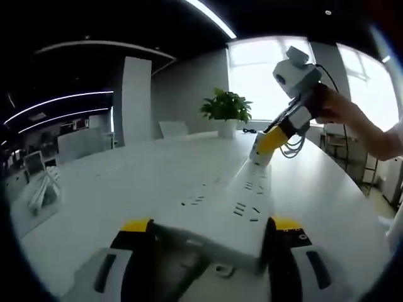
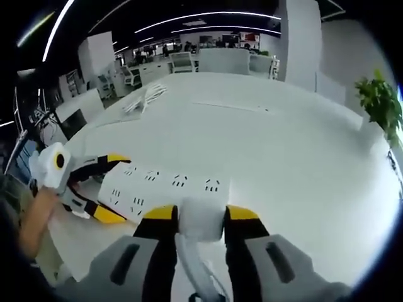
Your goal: Straighten the power strip on the desk, plug the charger into it
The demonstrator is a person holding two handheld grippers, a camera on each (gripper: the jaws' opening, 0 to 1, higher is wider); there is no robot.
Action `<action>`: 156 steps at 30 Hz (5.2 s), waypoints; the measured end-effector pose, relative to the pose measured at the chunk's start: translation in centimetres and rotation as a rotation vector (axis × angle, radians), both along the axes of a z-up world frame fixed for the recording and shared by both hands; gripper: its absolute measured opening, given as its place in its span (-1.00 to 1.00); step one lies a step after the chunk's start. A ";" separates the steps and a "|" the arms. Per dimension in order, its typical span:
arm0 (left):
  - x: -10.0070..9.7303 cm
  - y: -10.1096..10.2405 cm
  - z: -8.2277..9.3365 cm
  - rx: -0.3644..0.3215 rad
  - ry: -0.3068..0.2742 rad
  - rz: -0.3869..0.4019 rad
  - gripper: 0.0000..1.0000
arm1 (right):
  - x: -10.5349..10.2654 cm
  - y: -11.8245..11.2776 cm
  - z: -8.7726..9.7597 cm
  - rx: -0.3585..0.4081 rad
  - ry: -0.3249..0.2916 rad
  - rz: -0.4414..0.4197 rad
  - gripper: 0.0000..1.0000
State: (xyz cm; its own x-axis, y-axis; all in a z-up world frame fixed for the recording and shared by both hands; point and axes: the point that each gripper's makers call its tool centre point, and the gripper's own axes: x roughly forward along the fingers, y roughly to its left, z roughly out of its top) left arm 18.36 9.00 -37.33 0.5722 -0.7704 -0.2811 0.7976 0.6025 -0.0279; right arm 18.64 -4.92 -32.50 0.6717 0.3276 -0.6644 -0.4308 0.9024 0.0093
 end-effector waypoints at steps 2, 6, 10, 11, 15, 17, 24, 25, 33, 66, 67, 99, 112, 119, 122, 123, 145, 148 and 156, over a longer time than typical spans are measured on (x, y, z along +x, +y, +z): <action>0.0 0.0 0.1 -0.006 -0.009 -0.001 0.48 | -0.1 0.1 0.1 -0.006 -0.017 0.030 -0.41; -0.3 0.3 0.2 0.007 -0.032 -0.010 0.46 | -0.8 0.8 0.6 0.071 -0.021 0.074 -0.19; -1.1 0.7 1.1 -0.005 -0.042 -0.024 0.46 | -1.2 0.6 1.0 0.091 -0.022 0.087 -0.14; -1.2 0.7 1.9 -0.059 -0.030 -0.013 0.46 | -1.3 0.6 1.0 0.095 -0.021 0.090 -0.14; -1.3 2.2 2.8 -0.073 -0.011 0.009 0.50 | -1.9 0.2 1.8 0.120 -0.029 0.108 -0.10; -1.7 2.9 2.8 -0.034 -0.029 0.018 0.50 | -2.1 0.0 2.3 0.131 -0.042 0.114 -0.10; -3.3 4.1 4.8 -0.036 -0.039 0.036 0.50 | -2.8 -0.7 3.5 0.155 -0.077 0.126 -0.10; -3.6 4.2 5.0 -0.032 -0.041 0.039 0.50 | -2.9 -0.8 3.6 0.159 -0.077 0.125 -0.10; -4.8 5.0 5.9 -0.035 -0.028 0.052 0.51 | -3.9 -1.8 4.5 0.184 -0.119 0.142 -0.10; -9.3 4.5 8.4 -0.112 -0.037 0.100 0.54 | -8.7 -6.8 6.0 0.308 -0.244 0.128 -0.07; -9.2 4.5 8.3 -0.113 -0.038 0.104 0.54 | -8.7 -6.8 6.0 0.310 -0.246 0.127 -0.06; -10.4 3.2 6.6 -0.037 -0.041 0.093 0.54 | -7.7 -6.1 2.7 0.316 -0.209 0.151 -0.06; -9.9 3.5 6.5 -0.025 -0.039 0.091 0.54 | -8.1 -7.0 2.8 0.374 -0.223 0.136 -0.06; -11.0 1.9 6.6 -0.025 -0.052 0.065 0.54 | -9.0 -8.1 3.1 0.370 -0.250 0.108 -0.06; -11.1 1.5 6.4 -0.024 -0.049 0.061 0.54 | -9.0 -8.4 3.1 0.369 -0.263 0.097 -0.06; -11.2 1.3 6.3 -0.025 -0.050 0.062 0.54 | -9.0 -8.5 3.0 0.365 -0.268 0.096 -0.05; -12.1 1.6 6.4 -0.031 -0.063 0.064 0.54 | -8.1 -7.7 3.0 0.361 -0.336 0.100 0.01; -11.7 1.7 6.2 -0.031 -0.061 0.059 0.54 | -8.0 -7.7 3.0 0.353 -0.343 0.102 0.01; -10.8 1.8 6.1 -0.039 -0.063 0.054 0.55 | -7.9 -8.3 3.7 0.355 -0.354 0.098 0.00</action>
